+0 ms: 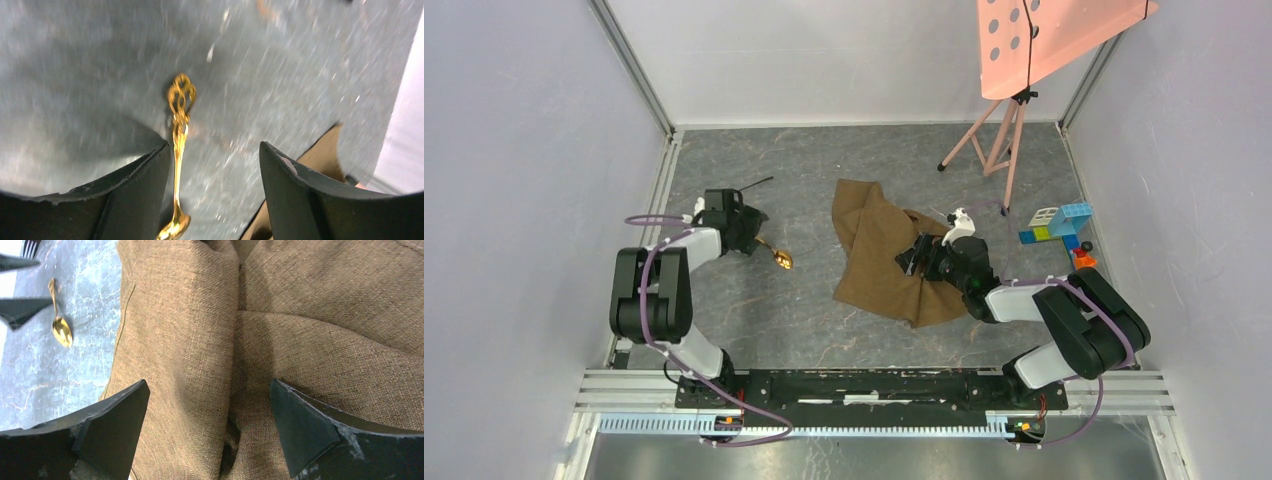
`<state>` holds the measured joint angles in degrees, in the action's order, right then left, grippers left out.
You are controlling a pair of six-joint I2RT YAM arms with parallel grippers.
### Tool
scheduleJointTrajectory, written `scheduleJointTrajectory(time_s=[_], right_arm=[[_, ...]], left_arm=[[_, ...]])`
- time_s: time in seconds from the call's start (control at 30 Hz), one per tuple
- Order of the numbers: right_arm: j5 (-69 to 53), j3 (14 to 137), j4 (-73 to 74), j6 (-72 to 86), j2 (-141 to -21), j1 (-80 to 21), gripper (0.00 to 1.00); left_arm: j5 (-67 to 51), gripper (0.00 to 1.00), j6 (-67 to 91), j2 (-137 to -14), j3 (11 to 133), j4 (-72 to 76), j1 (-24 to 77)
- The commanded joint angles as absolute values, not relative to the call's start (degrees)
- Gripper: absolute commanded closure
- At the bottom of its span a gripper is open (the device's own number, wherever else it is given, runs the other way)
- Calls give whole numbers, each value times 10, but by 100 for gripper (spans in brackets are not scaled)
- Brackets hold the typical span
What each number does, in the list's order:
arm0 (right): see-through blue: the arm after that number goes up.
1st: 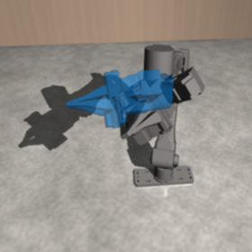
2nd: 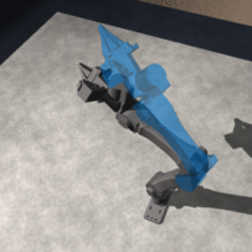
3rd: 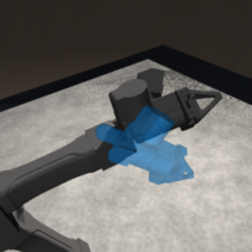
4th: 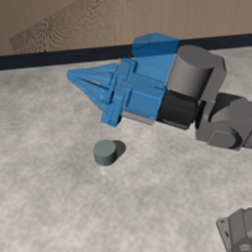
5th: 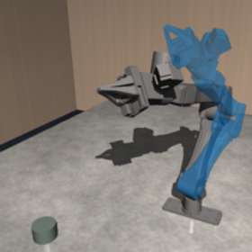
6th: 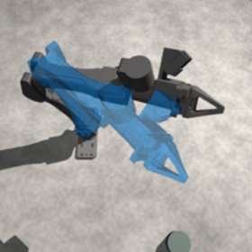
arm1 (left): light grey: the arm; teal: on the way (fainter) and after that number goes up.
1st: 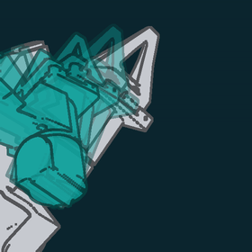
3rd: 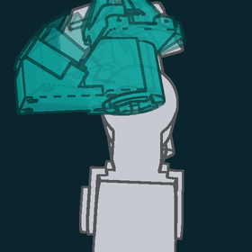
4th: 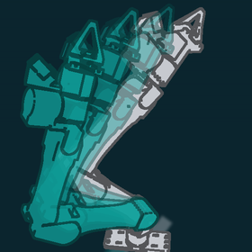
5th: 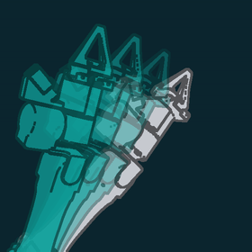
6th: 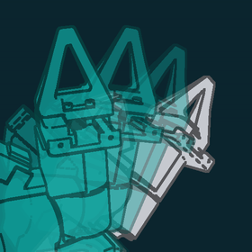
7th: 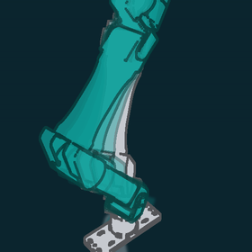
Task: Fold the napkin into a case and place the utensils inside
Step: Move the spoon to the corner of the board.
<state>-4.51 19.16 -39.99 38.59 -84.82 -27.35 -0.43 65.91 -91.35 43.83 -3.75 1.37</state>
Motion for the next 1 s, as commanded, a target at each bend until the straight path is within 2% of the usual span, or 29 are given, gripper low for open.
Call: scheduleJointTrajectory(time_s=[0.0, 0.1, 0.23, 0.33, 0.47, 0.6, 0.83, 0.97], right_arm=[[-53, 204, -374, 360, -859, -289, 2], [-53, 208, -370, 357, -862, -293, 2], [-47, 212, -370, 355, -865, -298, 2], [-46, 217, -369, 354, -869, -301, 2], [-43, 217, -367, 351, -868, -305, 2], [-40, 216, -366, 350, -866, -306, 2], [-38, 206, -377, 349, -856, -306, 2], [-37, 204, -380, 350, -857, -306, 2]], left_arm=[[20, 27, 599, -987, 472, -47, -34], [59, 26, 577, -996, 514, -78, -48], [75, 12, 551, -947, 529, -146, -26], [51, 1, 583, -904, 508, -191, 46], [4, 0, 639, -868, 467, -166, 143], [-33, 0, 688, -882, 458, -109, 192], [-21, 0, 677, -963, 512, -83, 190], [-79, 0, 684, -1002, 531, -25, 179]])
